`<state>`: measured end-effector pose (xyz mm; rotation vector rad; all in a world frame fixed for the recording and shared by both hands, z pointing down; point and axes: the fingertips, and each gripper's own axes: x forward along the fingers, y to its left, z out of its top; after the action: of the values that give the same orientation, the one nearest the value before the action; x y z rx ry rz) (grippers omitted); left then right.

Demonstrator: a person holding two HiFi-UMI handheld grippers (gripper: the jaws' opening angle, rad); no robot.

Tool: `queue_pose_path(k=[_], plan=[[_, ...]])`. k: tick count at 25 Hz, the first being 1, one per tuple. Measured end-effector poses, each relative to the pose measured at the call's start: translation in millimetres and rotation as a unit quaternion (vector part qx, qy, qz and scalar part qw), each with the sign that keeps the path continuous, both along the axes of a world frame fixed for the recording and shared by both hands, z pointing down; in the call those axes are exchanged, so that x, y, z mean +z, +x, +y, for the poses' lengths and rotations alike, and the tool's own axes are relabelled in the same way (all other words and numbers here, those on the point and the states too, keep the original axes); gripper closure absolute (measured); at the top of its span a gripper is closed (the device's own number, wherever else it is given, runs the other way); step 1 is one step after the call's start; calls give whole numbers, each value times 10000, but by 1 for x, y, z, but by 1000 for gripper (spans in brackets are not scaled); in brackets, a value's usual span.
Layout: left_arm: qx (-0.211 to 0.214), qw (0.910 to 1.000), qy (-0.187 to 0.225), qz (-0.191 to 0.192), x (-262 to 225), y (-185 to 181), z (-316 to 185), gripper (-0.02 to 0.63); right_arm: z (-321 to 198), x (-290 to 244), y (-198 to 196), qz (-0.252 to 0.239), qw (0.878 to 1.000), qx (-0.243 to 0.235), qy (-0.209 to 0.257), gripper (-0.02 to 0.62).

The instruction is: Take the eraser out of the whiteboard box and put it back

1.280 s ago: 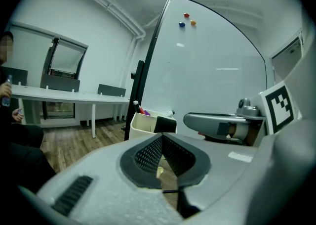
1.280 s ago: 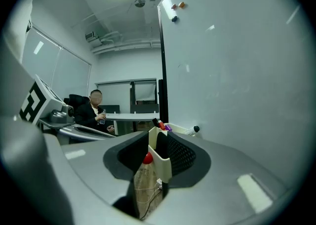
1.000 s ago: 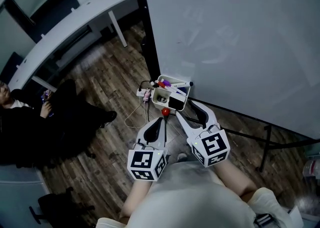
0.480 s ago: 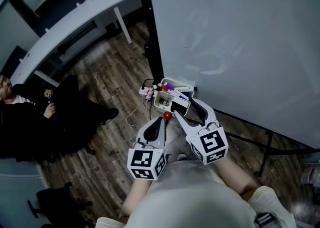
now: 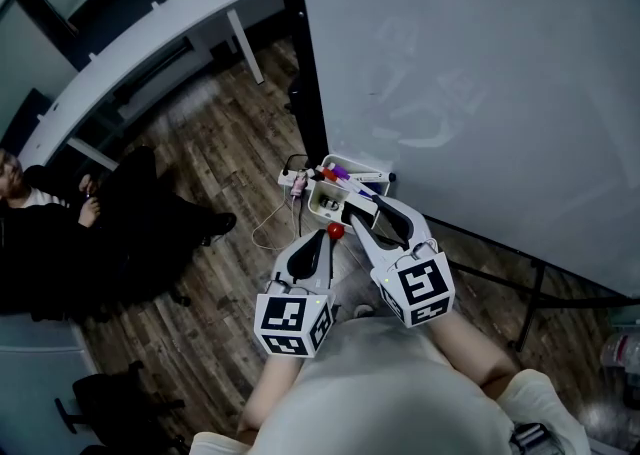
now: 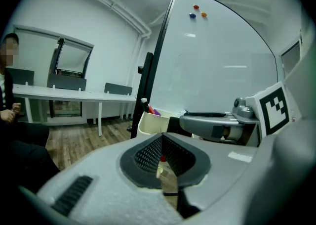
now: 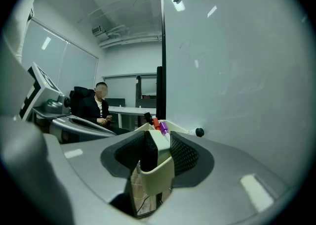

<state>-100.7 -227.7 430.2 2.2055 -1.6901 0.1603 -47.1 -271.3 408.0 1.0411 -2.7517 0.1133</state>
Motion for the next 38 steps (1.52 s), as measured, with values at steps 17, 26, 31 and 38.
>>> queue_pose_path(k=[17, 26, 31, 38], plan=[[-15, 10000, 68, 0, -7, -2, 2, 604, 2, -4, -1, 61, 9999, 52, 91, 434], [17, 9999, 101, 14, -8, -3, 5, 604, 4, -11, 0, 49, 9997, 124, 193, 436], [32, 9999, 132, 23, -9, -2, 8, 604, 7, -19, 2, 10, 9994, 162, 304, 437], [43, 9998, 176, 41, -12, -2, 12, 604, 10, -33, 4, -59, 9986, 215, 471, 437]])
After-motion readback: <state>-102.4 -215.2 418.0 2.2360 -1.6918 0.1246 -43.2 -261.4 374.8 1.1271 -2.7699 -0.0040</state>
